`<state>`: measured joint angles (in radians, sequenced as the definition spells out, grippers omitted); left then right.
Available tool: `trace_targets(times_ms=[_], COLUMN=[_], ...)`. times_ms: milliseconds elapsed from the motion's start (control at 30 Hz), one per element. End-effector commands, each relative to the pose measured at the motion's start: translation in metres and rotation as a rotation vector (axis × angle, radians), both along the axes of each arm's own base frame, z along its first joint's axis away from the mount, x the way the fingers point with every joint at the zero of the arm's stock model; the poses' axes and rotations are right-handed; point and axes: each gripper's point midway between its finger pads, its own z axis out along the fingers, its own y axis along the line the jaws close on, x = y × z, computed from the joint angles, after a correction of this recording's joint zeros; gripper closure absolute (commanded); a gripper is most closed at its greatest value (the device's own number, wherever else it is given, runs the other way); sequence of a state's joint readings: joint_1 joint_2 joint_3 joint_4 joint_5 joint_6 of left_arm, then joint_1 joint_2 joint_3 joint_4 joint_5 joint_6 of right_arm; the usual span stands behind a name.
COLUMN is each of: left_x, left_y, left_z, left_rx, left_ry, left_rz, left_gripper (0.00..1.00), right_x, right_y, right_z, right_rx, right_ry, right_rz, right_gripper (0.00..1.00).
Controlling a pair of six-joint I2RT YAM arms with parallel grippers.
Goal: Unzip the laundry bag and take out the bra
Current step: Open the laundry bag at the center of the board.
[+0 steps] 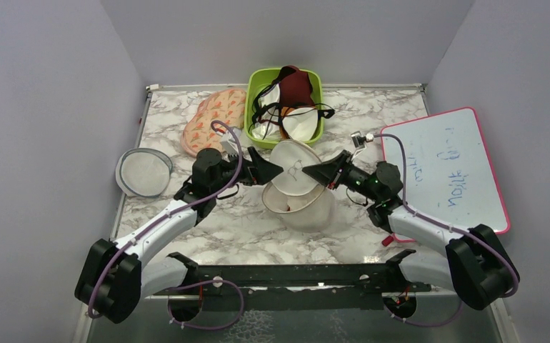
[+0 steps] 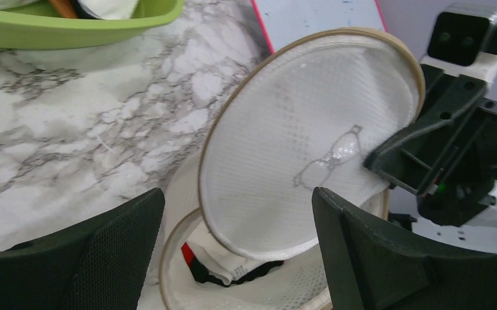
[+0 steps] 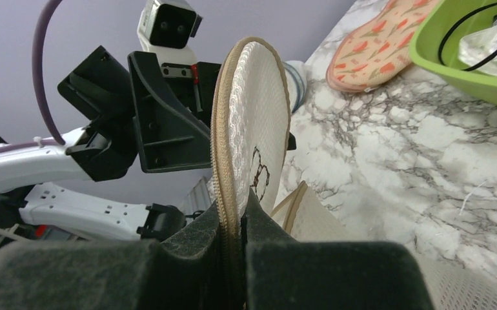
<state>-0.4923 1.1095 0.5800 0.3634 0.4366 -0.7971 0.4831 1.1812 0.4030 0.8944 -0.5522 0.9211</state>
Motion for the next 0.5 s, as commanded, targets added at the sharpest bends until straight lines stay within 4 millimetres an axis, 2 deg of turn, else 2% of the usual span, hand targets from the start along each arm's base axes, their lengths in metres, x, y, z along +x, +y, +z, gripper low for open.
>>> trace_targets(times_ms=[0,300,467], left_x=[-0.021,-0.037,-0.044], left_y=[-0.017,-0.018,-0.016], left_z=[0.039,0.040,0.060], left_rx=[-0.129,-0.163,-0.177], left_ry=[-0.121,-0.123,-0.188], left_rz=[-0.171,-0.237,-0.251], left_gripper=[0.27,0.64,0.94], right_x=[-0.010,-0.013,-0.005], right_y=[0.008,0.013,0.015], right_z=[0.023,0.027,0.002], right_rx=[0.067,0.068,-0.100], right_ry=[-0.027,-0.030,-0.015], right_rz=[0.097,0.149,0.140], right_gripper=[0.96,0.94,0.80])
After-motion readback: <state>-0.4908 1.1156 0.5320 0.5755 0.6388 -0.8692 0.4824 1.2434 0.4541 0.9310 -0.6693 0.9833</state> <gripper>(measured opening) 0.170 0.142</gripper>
